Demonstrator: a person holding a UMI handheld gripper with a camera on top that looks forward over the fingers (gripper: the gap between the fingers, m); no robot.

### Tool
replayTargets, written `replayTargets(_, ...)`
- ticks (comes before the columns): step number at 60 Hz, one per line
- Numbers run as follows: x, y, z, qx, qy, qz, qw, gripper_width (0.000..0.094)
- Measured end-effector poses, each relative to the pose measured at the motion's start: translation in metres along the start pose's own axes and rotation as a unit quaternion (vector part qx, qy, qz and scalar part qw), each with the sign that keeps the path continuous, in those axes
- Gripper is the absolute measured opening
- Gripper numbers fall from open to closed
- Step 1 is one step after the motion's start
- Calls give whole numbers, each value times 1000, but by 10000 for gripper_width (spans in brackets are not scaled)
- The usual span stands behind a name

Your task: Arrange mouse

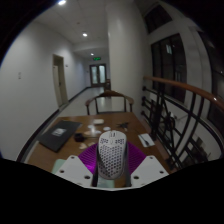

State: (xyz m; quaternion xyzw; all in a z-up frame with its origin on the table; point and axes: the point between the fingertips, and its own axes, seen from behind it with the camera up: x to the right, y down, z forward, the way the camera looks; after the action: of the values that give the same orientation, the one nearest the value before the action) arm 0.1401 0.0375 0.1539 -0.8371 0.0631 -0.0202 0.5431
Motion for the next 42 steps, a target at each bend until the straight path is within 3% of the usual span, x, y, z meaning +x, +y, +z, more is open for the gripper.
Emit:
replayTargets(5,-59,9,-17,9,-27,-11,1000,379)
replayTargets(12,-111,73,2,-45,-44,-46,997,378)
replayTargets(20,-128,148,27,-107,-38,-57,992,379)
replayTargets(29,-124,174,37,-124,-33,-49,991,384)
replayTargets(36,-124,176,35,-146,-54,-52,986,545)
replayTargets(42,-122,177,10,-158,-92,-87,979,755)
